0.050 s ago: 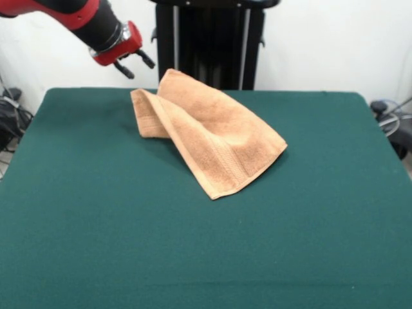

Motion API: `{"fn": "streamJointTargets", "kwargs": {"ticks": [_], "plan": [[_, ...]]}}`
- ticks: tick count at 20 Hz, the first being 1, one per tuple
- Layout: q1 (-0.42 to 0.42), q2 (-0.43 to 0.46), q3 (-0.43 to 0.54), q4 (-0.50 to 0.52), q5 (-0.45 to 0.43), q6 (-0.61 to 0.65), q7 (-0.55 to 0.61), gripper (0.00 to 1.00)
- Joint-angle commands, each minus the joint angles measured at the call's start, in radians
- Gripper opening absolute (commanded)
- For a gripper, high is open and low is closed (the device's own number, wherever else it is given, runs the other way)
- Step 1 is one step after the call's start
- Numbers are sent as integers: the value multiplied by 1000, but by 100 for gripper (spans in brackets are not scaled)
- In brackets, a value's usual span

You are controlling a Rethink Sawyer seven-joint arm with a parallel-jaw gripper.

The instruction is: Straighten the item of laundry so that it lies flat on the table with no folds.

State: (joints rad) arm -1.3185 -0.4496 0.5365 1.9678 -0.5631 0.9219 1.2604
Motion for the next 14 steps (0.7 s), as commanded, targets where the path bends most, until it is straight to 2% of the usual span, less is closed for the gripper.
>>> {"fn": "streamJointTargets", "kwargs": {"ticks": [1,5,14], "plan": [[8,0,5,-49,-74,15,-117,100],[-11,2,-2,-14,-84,-9,-108,100],[-45,-53,12,36,-107,-45,-122,100]]}}
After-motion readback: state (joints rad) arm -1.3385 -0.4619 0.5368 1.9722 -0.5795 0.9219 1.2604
